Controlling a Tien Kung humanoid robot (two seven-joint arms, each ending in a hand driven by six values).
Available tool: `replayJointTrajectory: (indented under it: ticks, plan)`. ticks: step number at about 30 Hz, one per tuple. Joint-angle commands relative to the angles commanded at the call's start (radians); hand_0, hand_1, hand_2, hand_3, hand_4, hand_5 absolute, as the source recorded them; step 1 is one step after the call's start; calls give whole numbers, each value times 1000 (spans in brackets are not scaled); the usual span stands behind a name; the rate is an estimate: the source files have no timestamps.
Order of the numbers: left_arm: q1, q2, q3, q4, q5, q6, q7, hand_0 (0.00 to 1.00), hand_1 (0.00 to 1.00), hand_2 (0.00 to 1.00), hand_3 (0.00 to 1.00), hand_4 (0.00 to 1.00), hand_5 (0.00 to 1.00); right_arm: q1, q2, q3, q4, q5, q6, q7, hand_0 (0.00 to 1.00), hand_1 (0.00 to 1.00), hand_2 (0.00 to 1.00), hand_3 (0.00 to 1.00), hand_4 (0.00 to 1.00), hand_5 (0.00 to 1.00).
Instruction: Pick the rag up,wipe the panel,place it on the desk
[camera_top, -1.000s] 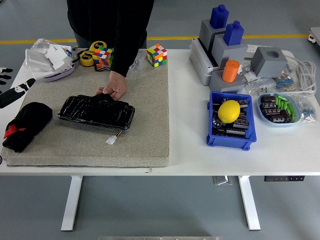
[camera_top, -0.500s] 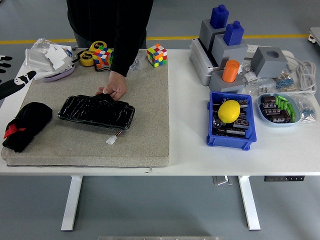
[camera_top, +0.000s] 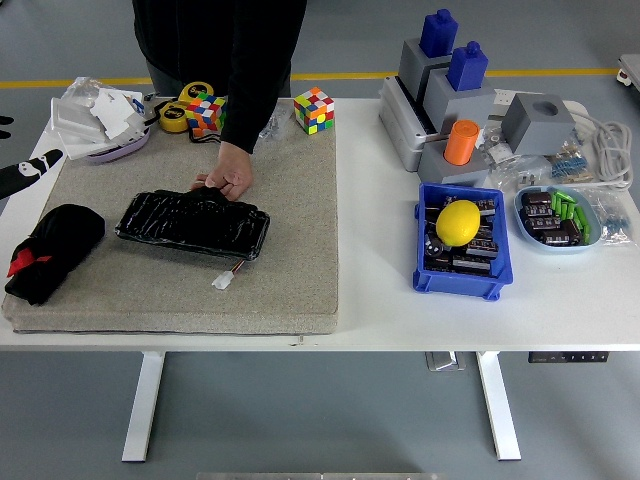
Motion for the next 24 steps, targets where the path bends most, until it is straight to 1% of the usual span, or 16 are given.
replayJointTrajectory:
  ticks: [9,17,24]
  plan:
    - [-10,-2,17,15,-13,-3,-3,492,669,700,770,966,594,-6,-2,8,3,-12,0,-1,723,633,676,627,998,621]
    - [-25,16,49,25,-25,0,-15,496,669,700,770,959,588,2,8,17,7,-24,-2,1,724,635,676,626,998,618]
    - [-35,23,56,17,-25,2,-18,502,672,700,767,948,568,-1,-1,27,18,-33,0,-6,724,637,676,625,998,615]
